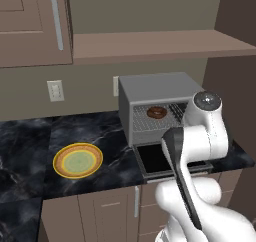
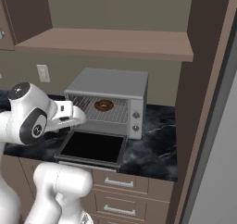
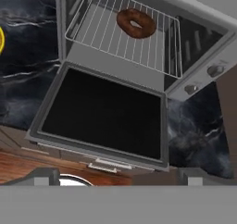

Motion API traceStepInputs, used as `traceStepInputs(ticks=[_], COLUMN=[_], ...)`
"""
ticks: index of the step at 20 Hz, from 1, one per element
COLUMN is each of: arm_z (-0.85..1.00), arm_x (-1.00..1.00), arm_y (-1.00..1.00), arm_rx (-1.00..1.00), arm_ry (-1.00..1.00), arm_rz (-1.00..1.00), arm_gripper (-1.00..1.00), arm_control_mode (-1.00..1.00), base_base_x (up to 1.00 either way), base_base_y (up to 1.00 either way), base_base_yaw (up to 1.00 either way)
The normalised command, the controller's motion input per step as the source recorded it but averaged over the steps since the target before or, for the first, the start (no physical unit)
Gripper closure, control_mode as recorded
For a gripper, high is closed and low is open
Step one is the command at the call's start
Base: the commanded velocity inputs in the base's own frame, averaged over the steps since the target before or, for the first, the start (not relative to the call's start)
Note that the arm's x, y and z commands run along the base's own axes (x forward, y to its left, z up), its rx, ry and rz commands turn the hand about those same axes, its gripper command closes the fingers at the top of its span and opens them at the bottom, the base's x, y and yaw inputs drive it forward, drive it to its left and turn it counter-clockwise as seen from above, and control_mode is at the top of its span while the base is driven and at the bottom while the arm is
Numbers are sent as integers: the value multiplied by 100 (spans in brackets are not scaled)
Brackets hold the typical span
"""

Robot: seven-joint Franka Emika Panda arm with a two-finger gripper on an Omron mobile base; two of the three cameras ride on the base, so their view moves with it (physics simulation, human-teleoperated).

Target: Pick up the bagel from the plate, place it on the toaster oven rack, close the door, and set the timer.

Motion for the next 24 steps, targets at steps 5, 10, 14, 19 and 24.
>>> traceStepInputs(ticks=[5, 10, 14, 19, 24], arm_z=[-38, -38, -25, -27, -28], arm_x=[-18, 0, 0, 0, -2], arm_y=[29, 5, 0, -2, 0], arm_rx=[-11, -6, 0, 0, 0], arm_ry=[0, 0, 0, -3, -4], arm_rz=[0, 0, 0, 0, -1], arm_gripper=[-100, -100, -100, -100, -100], arm_control_mode=[-100, -100, -100, -100, -100], base_base_x=[0, 0, 0, 0, 0], base_base_y=[0, 0, 0, 0, 0], base_base_yaw=[0, 0, 0, 0, 0])
